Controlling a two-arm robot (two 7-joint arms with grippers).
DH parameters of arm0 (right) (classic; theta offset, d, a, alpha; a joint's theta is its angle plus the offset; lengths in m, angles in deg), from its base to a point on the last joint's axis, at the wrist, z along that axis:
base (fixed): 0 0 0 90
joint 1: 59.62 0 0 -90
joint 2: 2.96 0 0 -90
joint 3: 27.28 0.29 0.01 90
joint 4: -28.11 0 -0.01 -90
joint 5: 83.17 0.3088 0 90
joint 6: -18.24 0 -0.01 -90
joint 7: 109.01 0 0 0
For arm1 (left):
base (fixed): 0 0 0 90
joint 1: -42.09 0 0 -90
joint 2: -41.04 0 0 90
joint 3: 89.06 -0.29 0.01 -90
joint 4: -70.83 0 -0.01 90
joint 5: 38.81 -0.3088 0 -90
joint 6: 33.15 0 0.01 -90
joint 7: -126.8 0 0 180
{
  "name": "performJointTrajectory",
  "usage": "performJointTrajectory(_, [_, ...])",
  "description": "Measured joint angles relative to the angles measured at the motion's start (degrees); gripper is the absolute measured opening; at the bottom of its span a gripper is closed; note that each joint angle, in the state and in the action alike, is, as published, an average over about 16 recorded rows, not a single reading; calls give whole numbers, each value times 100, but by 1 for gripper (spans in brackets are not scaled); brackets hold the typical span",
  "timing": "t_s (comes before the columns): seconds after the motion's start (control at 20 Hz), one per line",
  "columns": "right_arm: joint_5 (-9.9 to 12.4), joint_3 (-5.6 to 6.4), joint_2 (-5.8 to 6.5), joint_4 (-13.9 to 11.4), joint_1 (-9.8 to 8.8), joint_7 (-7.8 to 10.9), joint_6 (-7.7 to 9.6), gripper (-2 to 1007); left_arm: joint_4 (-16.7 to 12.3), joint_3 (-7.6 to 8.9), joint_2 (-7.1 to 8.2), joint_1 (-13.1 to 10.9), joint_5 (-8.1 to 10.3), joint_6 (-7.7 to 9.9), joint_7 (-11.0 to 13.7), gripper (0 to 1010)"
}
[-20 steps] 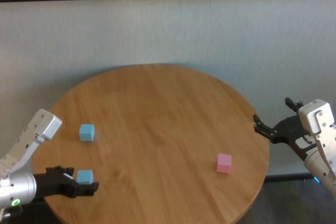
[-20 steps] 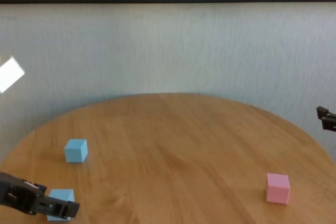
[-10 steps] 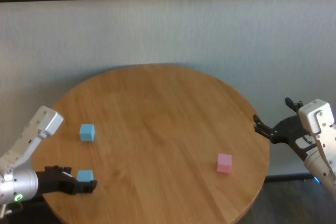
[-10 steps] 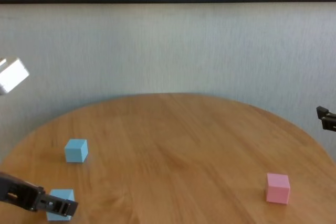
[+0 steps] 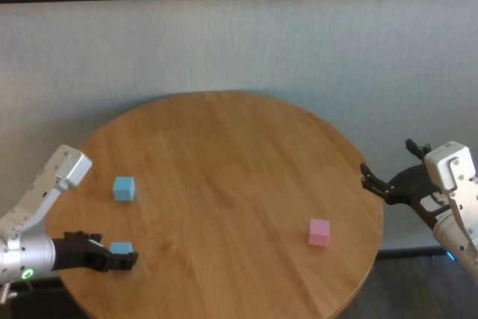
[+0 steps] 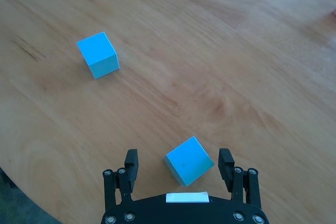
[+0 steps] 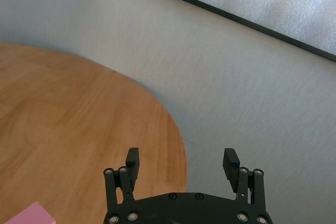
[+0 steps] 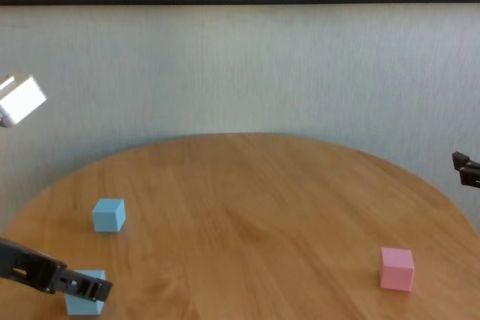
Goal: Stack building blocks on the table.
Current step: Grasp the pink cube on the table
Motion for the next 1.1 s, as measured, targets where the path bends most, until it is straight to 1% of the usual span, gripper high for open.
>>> performJointTrajectory(0.75, [0,0,0,0,0,0,0,1005,140,5,-170,180,-132,312,-74,1002])
performJointTrajectory(1.1, [0,0,0,0,0,0,0,1005,176,-40,-202,258,-244,428,-42,1002])
